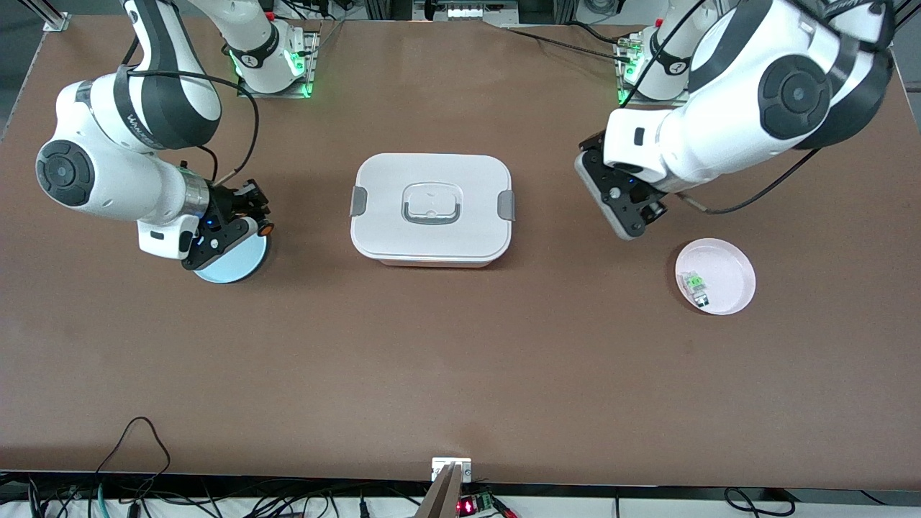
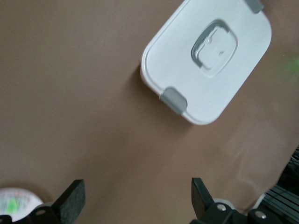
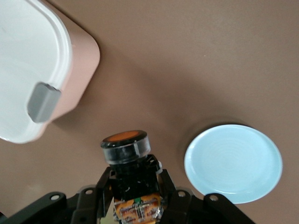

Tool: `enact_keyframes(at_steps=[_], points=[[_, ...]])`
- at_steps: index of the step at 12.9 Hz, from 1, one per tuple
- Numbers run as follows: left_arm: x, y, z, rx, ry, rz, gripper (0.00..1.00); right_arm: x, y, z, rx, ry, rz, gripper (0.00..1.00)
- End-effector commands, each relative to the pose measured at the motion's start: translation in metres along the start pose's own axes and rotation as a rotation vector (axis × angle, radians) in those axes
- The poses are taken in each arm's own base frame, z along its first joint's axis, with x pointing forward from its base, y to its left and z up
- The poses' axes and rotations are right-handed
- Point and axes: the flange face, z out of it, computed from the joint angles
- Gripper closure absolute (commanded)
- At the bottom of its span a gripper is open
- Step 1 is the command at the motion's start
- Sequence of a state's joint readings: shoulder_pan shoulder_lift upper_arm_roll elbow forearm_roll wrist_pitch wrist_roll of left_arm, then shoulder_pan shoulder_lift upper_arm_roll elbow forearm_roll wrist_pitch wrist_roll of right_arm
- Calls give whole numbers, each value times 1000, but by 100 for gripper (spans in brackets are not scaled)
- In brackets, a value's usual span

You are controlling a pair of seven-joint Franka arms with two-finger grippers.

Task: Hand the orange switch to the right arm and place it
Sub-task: 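Carry the switch to the blue plate while the left gripper withdraws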

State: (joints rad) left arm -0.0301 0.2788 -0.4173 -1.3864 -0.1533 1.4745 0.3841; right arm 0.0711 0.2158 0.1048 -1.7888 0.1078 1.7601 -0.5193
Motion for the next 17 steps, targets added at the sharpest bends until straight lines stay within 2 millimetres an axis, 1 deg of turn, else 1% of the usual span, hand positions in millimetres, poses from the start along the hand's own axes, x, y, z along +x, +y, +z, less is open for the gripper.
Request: enact_keyframes(at_steps=[1,2,3,4,5,6,7,8,9,10,11,13,14,15,16,17], points=[[-14,9,-16,17,-98,-157,0,-22,35,-1,-75,-44,-227,78],[-22,-4,-12,12,-143,-222,0,-26,44,1,-103,-59,-295,78],[-32,-17,-16,37,-145,-262,0,-31,53,4,-117,-69,-342,78],[-42,-21,-28,49,-124,-273,0,-36,60,9,-120,-80,-372,78],[-64,-48,-36,48,-114,-343,0,-42,67,15,-120,-83,-394,78],[-100,-71,-57,77,-75,-432,0,-45,71,21,-119,-84,-425,78],[-123,-99,-65,114,-4,-502,0,-49,77,28,-123,-78,-459,78],[-138,-122,-62,137,63,-552,0,-55,83,34,-131,-73,-496,78],[-155,-134,-65,166,122,-584,0,-61,89,44,-144,-78,-538,78],[-163,-135,-65,187,168,-610,0,-67,96,52,-164,-82,-587,78],[-166,-134,-71,212,192,-629,0,-72,102,61,-181,-86,-638,78],[-179,-129,-77,294,172,-742,0,-85,115,79,-202,-82,-670,78],[-180,-123,-75,321,156,-758,0,-88,118,87,-228,-81,-679,78],[-179,-117,-72,309,132,-776,0,-90,119,95,-248,-76,-686,78],[-172,-115,-71,307,125,-786,0,-91,119,103,-257,-67,-691,78],[-165,-116,-74,312,134,-778,0,-91,118,111,-263,-59,-692,78]])
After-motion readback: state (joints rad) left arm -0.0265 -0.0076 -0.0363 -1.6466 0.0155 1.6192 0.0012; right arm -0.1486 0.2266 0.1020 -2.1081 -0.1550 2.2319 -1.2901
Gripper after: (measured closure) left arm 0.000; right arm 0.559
